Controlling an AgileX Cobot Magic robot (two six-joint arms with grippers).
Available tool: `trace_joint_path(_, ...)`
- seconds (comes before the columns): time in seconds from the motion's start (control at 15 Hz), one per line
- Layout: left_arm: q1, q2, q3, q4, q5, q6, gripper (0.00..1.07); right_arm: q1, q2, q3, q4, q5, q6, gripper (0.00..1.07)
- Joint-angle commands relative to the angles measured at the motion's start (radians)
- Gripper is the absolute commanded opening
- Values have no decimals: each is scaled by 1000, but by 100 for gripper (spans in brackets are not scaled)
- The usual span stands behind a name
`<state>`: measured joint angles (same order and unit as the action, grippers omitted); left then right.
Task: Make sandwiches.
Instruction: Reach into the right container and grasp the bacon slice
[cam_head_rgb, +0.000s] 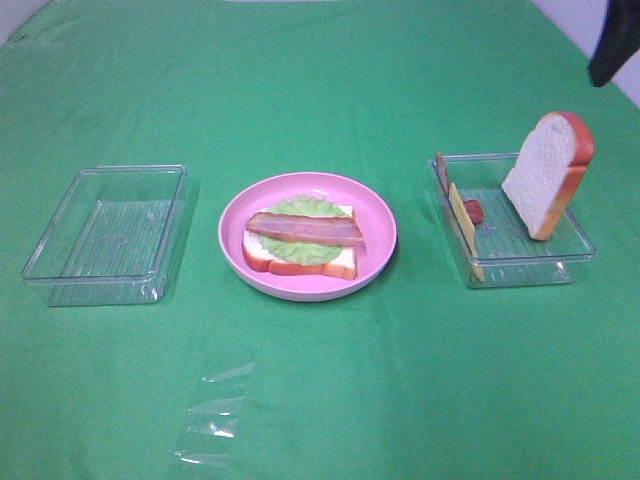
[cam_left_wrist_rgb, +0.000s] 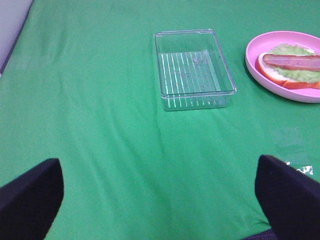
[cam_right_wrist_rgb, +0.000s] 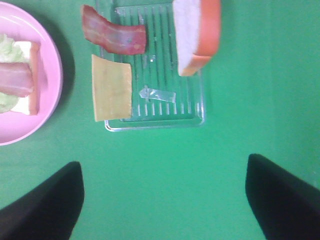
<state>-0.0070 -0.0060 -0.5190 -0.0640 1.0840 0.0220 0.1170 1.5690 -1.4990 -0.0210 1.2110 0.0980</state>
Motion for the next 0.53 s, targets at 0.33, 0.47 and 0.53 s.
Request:
trace_joint_path(0.33,-1,-21,2,-11,-7,-2,95,159,384,-300,-13,92,43,84)
trace_joint_path(0.47,-1,-21,2,-12,-7,-2,95,159,478,-402,21,101,43,84)
trace_joint_path(0.53,-1,-21,2,-12,-7,-2,95,159,520,-446,21,96,40,84)
